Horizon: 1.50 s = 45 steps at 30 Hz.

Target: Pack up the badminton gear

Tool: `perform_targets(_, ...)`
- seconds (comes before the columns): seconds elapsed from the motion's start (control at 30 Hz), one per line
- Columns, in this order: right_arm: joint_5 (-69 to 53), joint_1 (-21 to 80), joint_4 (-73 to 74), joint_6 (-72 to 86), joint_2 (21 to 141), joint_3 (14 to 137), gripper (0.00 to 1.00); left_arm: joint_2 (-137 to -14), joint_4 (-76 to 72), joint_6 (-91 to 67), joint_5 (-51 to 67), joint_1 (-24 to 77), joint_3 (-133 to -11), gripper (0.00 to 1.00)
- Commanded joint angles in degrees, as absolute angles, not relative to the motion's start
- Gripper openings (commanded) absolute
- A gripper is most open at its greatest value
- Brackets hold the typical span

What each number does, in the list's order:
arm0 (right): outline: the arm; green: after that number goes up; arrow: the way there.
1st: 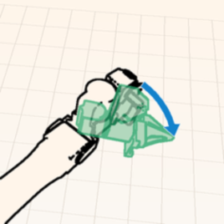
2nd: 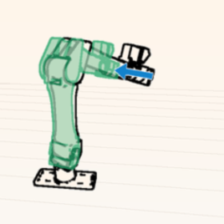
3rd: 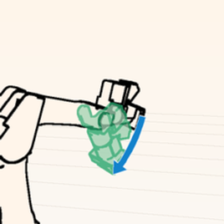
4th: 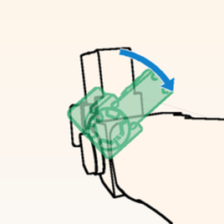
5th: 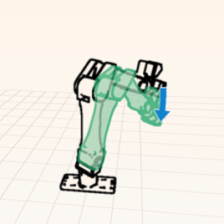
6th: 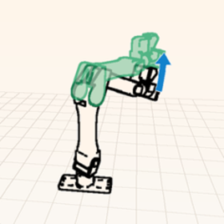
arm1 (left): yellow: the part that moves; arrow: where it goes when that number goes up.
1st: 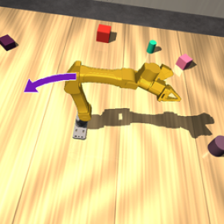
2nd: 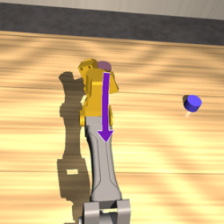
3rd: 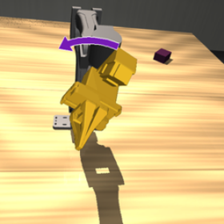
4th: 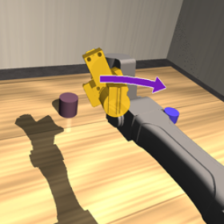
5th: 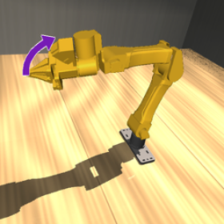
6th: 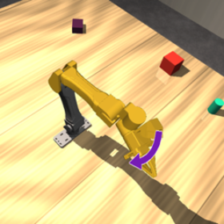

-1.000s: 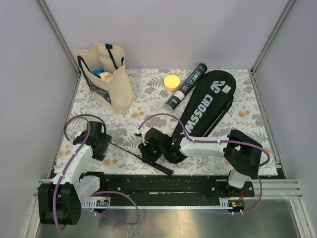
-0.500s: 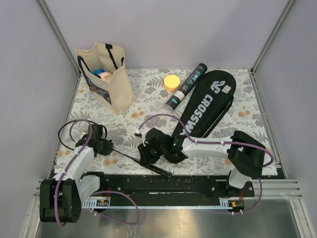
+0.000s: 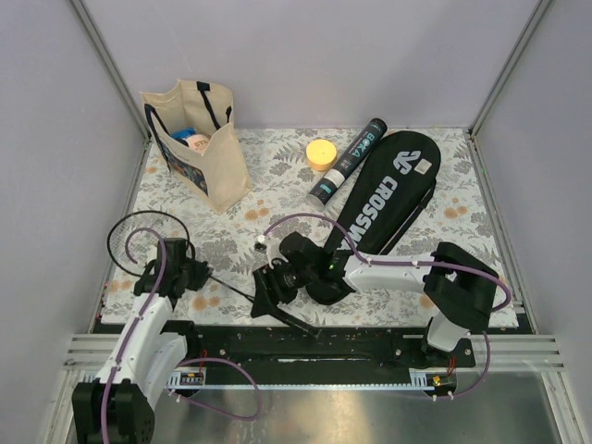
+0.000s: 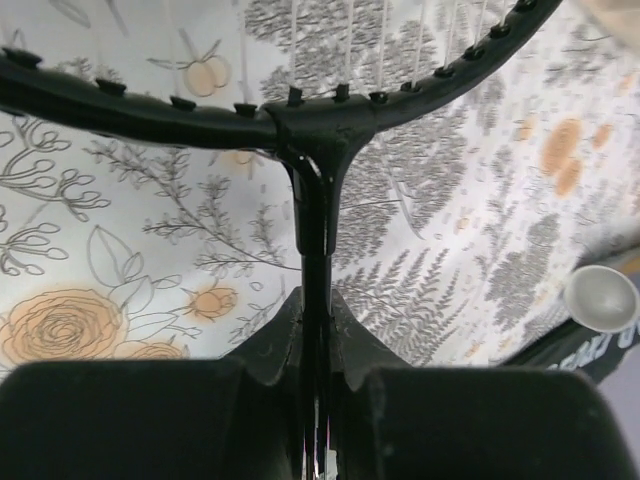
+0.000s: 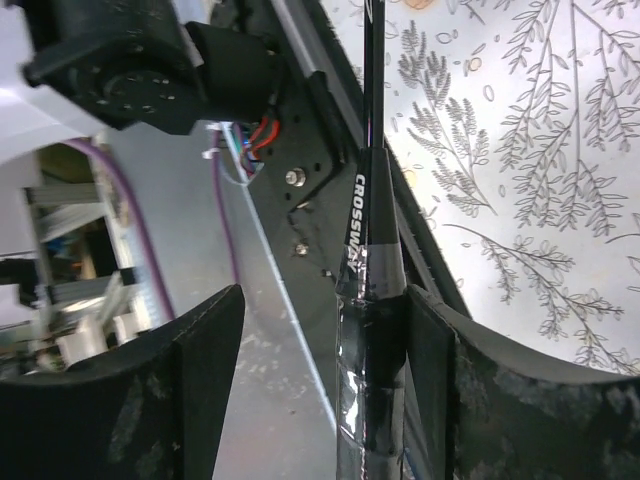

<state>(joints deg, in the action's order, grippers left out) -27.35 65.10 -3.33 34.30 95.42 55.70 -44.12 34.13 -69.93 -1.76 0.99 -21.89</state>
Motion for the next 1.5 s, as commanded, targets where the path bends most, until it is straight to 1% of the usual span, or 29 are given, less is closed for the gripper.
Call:
perform_targets(0.0, -38.9, 62.1, -16.6, 43.5, 95.4, 54.5, 0.72, -39.3, 31.0, -67.2, -0.7, 0.6, -22.1, 0.00)
perform_targets(0.07, -40.1, 61.6, -17.7, 45.1, 96.5, 54.4, 0.72, -37.8, 29.2, -66.9, 1.0, 0.6, -21.6, 0.00)
perform_targets(0.13, -41.4, 61.7, -19.9, 46.8, 97.8, 54.4, 0.69, -36.7, 27.4, -67.0, 3.1, 0.6, -20.9, 0.00)
perform_targets(0.3, -44.7, 61.6, -33.4, 56.0, 101.5, 51.9, 0.48, -35.0, 24.3, -66.4, 6.1, 0.6, -19.9, 0.00)
perform_targets(0.37, -44.8, 61.5, -37.0, 58.0, 102.1, 50.9, 0.38, -34.3, 23.7, -65.7, 6.8, 0.6, -19.9, 0.00)
perform_targets(0.4, -44.7, 61.4, -38.2, 58.9, 102.3, 50.5, 0.30, -33.8, 23.8, -65.5, 6.9, 0.6, -20.0, 0.00)
perform_targets(0.47, -44.4, 61.0, -41.9, 60.6, 102.0, 49.1, 0.10, -33.0, 23.4, -65.0, 7.6, 0.6, -19.9, 0.00)
perform_targets(0.5, -44.2, 60.6, -43.8, 61.7, 101.7, 48.4, 0.02, -32.7, 22.7, -64.4, 8.5, 0.7, -19.9, 0.01)
perform_targets(0.53, -44.1, 60.2, -46.0, 62.5, 101.2, 47.6, 0.00, -32.4, 22.1, -63.8, 9.7, 0.6, -20.0, 0.12)
perform_targets(0.57, -43.9, 59.6, -47.5, 63.2, 100.7, 47.1, 0.00, -32.3, 22.0, -63.3, 10.5, 0.6, -20.5, 0.30)
perform_targets(0.63, -43.2, 58.4, -50.2, 63.8, 99.1, 46.1, 0.00, -31.9, 22.5, -61.7, 12.9, 0.6, -22.2, 0.60)
perform_targets(0.7, -43.8, 56.9, -50.8, 63.5, 97.5, 46.2, 0.00, -31.4, 23.4, -59.7, 15.3, 0.7, -24.8, 0.75)
perform_targets(0.83, -46.1, 54.2, -50.8, 62.1, 94.7, 47.8, 0.00, -27.8, 30.9, -57.0, 13.6, 0.7, -31.4, 0.84)
perform_targets(0.87, -46.9, 53.7, -50.5, 62.0, 94.0, 48.3, 0.00, -26.6, 32.6, -56.3, 12.7, 0.8, -33.0, 0.87)
perform_targets(0.97, -47.9, 52.7, -49.3, 61.2, 91.4, 50.4, 0.00, -23.6, 35.3, -55.2, 11.8, 0.7, -37.4, 0.95)
perform_targets(1.1, -47.3, 51.2, -43.7, 59.0, 88.3, 53.8, 0.00, -24.6, 36.1, -55.8, 14.6, 0.8, -44.0, 0.98)
perform_targets(1.17, -46.0, 49.8, -40.8, 57.3, 86.3, 55.0, 0.00, -25.4, 34.3, -56.2, 18.3, 0.8, -47.0, 0.98)
perform_targets(1.3, -42.6, 46.7, -34.6, 53.0, 82.5, 57.2, 0.00, -26.6, 31.0, -54.6, 21.9, 1.8, -51.8, 0.98)
perform_targets(1.37, -41.2, 44.7, -33.8, 53.0, 81.0, 57.6, 0.00, -26.9, 30.0, -53.6, 22.1, 2.0, -52.1, 0.98)
perform_targets(1.47, -38.7, 40.7, -35.2, 56.6, 78.6, 56.0, 0.00, -26.8, 25.2, -53.1, 24.2, 2.1, -49.3, 0.97)
